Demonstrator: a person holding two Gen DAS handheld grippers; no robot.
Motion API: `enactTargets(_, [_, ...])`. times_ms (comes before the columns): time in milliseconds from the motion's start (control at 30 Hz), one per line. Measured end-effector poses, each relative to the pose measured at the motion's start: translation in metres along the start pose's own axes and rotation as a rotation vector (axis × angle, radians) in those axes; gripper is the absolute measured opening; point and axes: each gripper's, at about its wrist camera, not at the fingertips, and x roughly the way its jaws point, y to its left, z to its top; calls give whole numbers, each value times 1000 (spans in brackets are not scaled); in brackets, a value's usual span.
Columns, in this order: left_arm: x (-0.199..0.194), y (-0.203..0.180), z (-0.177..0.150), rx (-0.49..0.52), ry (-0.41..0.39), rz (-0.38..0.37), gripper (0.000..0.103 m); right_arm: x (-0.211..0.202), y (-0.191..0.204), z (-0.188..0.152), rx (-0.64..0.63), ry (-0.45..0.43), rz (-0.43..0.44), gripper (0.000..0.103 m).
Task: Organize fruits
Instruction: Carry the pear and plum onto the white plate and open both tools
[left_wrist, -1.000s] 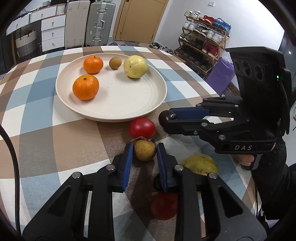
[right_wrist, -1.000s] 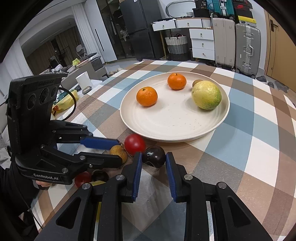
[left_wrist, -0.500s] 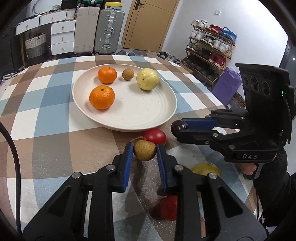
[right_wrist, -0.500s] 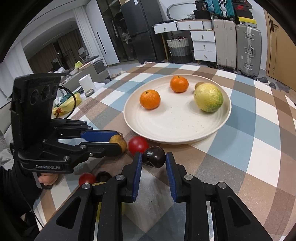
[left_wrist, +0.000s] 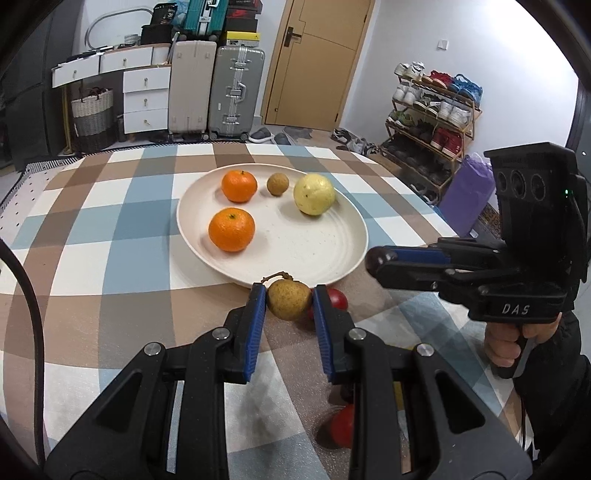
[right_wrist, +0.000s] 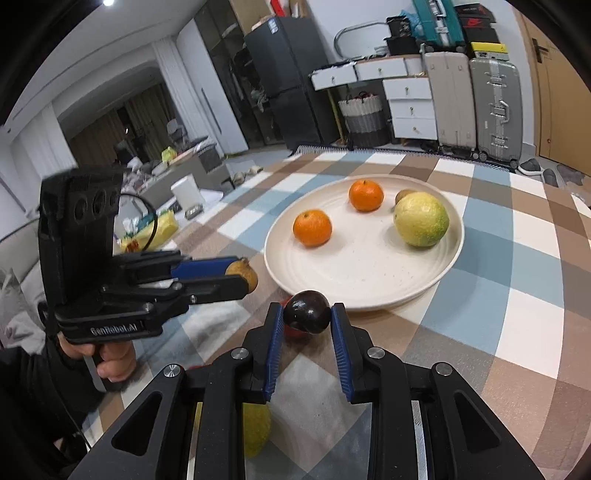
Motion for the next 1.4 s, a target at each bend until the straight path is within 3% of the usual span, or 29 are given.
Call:
enactTargets(300, [-6,5,2,-21,-46,37,23,-20,-19,8,102,-128,-89,27])
enactTargets(467, [-5,8,6,-37,-67,56,23,-23,-26,12,121,-157,-144,27])
enactTargets(767, [5,8,16,-50,-100,79,23,-15,-27,11,118,-160,-196,27])
enactTargets(1100, [19,-5,26,7,-112,101,23,-9,-36,10,159,-169,-240,27])
enactTargets(1400, [32,-7,35,14,-116,108,23,-7,-37,11,165,-167,-238,27])
